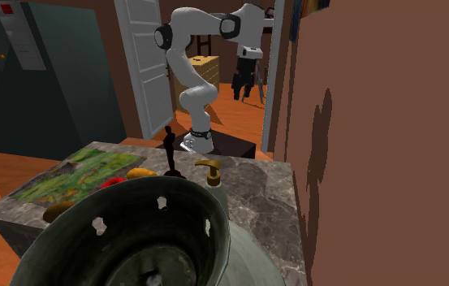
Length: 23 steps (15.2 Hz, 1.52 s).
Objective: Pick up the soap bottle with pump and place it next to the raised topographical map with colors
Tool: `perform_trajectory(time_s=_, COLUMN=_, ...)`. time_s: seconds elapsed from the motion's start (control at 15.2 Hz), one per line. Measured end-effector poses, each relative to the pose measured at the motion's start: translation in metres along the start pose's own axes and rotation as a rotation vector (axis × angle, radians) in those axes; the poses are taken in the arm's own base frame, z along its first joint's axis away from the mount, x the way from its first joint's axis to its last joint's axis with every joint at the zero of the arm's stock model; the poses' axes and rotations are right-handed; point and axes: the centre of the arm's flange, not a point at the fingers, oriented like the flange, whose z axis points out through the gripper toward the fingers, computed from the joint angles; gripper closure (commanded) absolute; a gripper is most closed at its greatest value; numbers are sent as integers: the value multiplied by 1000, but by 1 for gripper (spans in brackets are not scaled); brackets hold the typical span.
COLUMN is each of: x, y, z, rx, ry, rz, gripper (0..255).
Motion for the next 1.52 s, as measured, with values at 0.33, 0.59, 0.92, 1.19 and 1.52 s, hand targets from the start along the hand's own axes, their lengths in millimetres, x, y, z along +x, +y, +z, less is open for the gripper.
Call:
perform_trajectory(time_s=0.33, x=23, y=60, z=21, rx=15, ry=7, rz=10, gripper=0)
perform_trajectory(time_s=0.59, x=38, y=109, z=34, rx=27, ry=13, rz=19, gripper=0)
perform_trajectory(time_s=0.92, x=58, y=169, z=60, rx=42, ry=20, rz=30, gripper=0)
perform_trajectory(time_s=1.19, x=74, y=217, z=81, rx=53, ry=25, rz=38, gripper=0)
perform_trajectory(time_s=1.52, x=90, y=279, z=104, rx=68, ry=32, rz=49, gripper=0)
